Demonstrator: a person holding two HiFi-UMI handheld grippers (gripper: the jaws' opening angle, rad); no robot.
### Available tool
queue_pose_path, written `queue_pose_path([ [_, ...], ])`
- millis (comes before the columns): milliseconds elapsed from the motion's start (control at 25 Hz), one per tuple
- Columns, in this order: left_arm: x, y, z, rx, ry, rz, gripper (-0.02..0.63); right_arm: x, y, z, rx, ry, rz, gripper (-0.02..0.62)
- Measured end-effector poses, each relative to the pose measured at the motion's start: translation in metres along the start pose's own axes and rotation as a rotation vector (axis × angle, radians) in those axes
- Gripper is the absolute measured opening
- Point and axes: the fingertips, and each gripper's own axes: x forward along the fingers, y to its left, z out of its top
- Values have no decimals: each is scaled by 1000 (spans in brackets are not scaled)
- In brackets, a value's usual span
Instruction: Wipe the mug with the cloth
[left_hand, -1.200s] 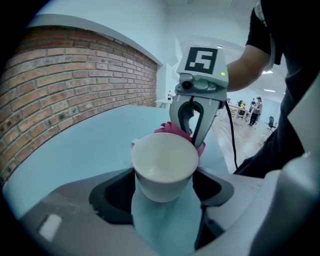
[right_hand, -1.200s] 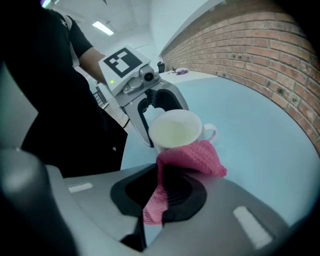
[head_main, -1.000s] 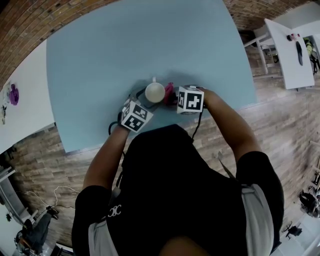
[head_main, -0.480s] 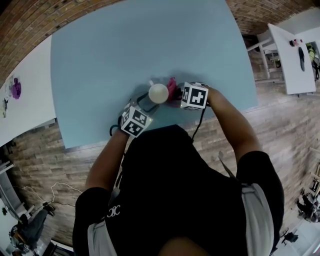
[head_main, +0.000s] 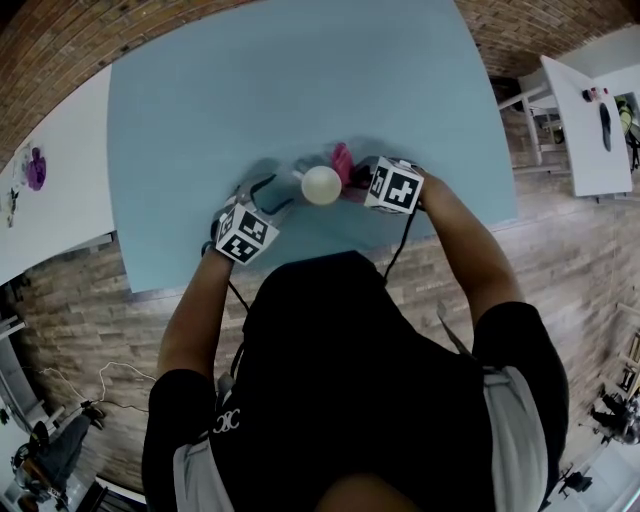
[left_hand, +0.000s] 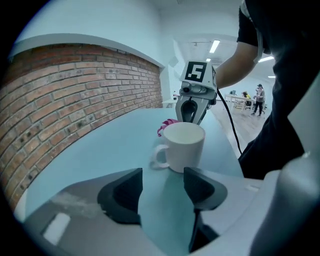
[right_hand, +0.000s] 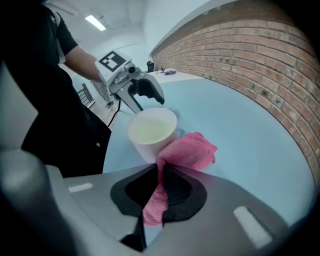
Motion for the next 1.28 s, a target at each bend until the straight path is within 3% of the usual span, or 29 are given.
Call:
queue_pose_path([
  [160, 8, 21, 15, 135, 22, -60, 252, 0, 5, 0, -46, 22, -16, 35],
  [360, 26, 9, 23, 277, 48, -195, 196, 1, 5, 3, -80, 39, -30, 35],
  [480, 31, 6, 25, 320, 48, -199, 111, 1, 5, 4, -77, 43, -31, 35],
  [560, 33, 9, 27, 310, 38, -181, 41, 1, 7, 3, -69, 40, -32, 35],
  [880, 32, 17, 26, 195, 55, -39, 44, 2, 10, 8, -80, 17, -79, 35],
  [1120, 31, 25, 25, 23, 52, 117, 40, 1, 32, 12, -66, -11, -73, 35],
  [1280, 29, 26, 23, -47, 49, 169, 38, 8, 60, 19, -44, -47, -42, 35],
])
